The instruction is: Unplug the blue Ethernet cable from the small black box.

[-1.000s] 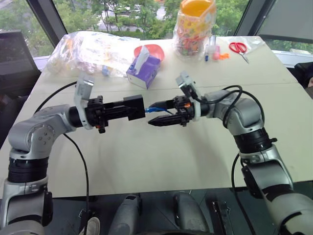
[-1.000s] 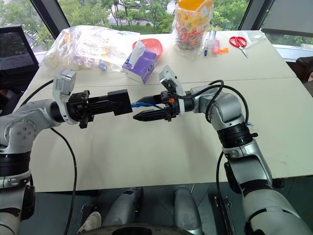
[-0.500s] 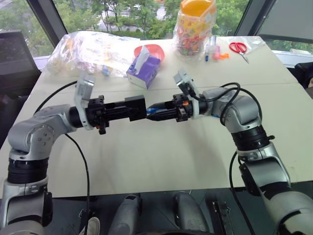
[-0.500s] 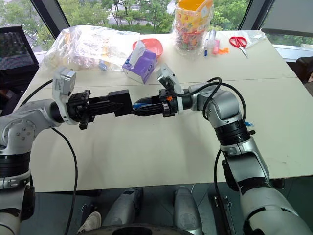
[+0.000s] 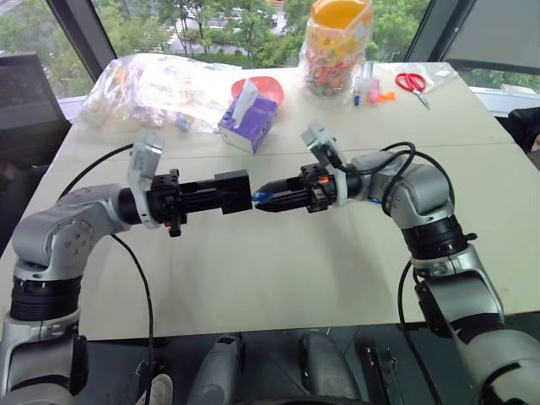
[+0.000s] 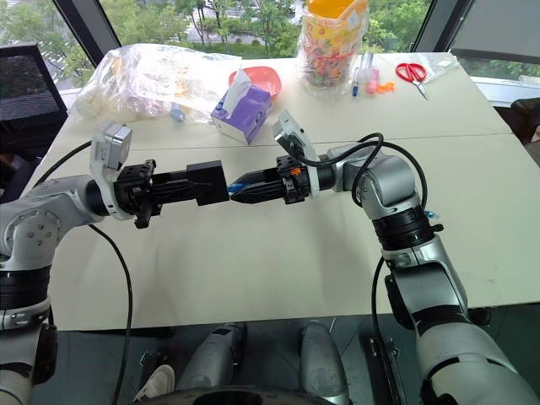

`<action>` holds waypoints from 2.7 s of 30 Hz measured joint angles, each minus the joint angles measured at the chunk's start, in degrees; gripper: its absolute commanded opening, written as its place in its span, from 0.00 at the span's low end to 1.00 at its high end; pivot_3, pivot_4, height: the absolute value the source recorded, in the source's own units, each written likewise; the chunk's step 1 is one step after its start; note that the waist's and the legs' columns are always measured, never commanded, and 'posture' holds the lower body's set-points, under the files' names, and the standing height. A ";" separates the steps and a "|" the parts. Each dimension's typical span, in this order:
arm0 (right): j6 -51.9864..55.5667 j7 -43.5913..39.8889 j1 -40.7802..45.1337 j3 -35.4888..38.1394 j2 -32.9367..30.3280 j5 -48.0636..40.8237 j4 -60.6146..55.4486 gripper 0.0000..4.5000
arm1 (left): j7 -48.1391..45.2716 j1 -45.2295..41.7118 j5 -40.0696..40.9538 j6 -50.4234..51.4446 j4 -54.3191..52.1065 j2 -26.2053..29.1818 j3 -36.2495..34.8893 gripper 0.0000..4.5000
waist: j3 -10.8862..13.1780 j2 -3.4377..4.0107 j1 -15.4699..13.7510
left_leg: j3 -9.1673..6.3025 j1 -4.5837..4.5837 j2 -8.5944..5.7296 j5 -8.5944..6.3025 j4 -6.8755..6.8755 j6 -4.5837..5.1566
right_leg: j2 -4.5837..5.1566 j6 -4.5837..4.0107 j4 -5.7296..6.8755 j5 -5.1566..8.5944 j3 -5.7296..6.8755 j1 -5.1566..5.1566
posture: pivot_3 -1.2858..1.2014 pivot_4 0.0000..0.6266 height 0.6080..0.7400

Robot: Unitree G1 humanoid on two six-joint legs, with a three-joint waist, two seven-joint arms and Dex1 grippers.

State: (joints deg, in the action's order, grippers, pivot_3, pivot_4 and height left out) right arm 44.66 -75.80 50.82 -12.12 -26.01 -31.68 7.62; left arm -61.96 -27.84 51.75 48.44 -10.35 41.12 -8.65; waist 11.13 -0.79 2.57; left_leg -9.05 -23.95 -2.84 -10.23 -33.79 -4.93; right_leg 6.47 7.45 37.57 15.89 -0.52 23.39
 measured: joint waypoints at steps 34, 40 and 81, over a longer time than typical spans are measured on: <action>-19.76 5.44 3.51 3.18 -3.96 13.06 31.15 0.01 | 1.17 4.78 0.20 -0.68 -5.14 2.97 -1.48 0.11 | 0.01 0.00 0.15 | 0.06 -0.04 -0.06 0.00 -0.07 0.00 | 0.05 0.03 -0.03 -0.03 -0.02 0.01 | 0.52 0.24 0.90; -37.85 25.96 6.46 2.30 1.64 25.83 47.68 0.01 | 6.19 4.11 -11.16 -11.42 -2.27 -4.35 4.15 0.11 | 0.01 0.00 -0.23 | 0.13 -0.02 -0.09 0.01 -0.10 0.00 | 0.05 0.07 -0.03 -0.07 -0.11 -0.04 | 0.52 0.24 0.90; -4.14 30.34 -21.38 16.76 -5.41 11.54 -5.05 1.00 | 19.26 -3.17 -39.12 -48.96 38.55 -30.27 13.97 0.99 | -0.02 0.01 -0.08 | 0.16 -0.01 -0.17 0.00 -0.37 0.15 | 0.10 0.35 -0.01 -0.24 -0.17 -0.13 | 0.52 0.24 0.90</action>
State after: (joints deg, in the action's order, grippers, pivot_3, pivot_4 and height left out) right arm 40.52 -45.46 29.44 4.64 -31.42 -20.14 2.57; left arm -42.70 -31.00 12.62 -0.52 28.20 10.85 5.31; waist 11.12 -0.78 2.49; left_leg -8.89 -23.96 -3.02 -10.23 -34.16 -4.79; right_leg 6.58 7.79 37.56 15.65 -0.70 23.25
